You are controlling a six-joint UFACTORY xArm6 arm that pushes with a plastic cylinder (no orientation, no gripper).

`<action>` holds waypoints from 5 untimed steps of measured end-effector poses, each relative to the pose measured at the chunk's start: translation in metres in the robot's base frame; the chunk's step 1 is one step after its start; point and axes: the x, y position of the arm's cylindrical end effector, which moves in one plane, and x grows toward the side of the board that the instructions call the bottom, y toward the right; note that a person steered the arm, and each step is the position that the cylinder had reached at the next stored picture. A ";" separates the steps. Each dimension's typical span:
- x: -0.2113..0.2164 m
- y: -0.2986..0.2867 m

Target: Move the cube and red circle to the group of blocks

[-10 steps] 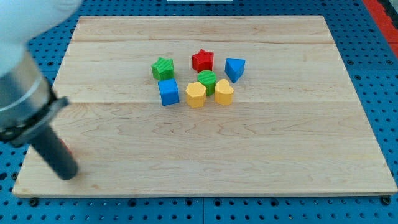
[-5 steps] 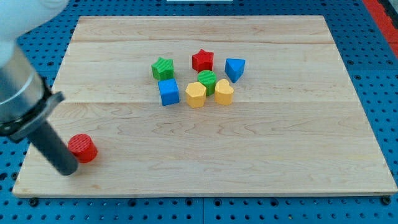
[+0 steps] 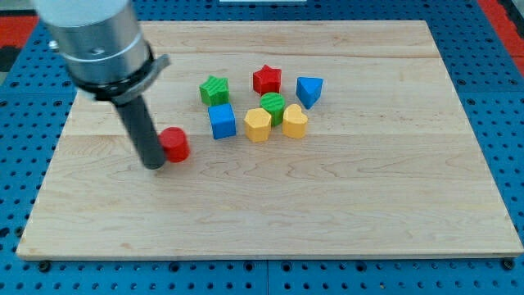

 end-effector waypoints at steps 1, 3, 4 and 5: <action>-0.029 0.018; -0.068 0.032; -0.046 0.024; 0.011 0.037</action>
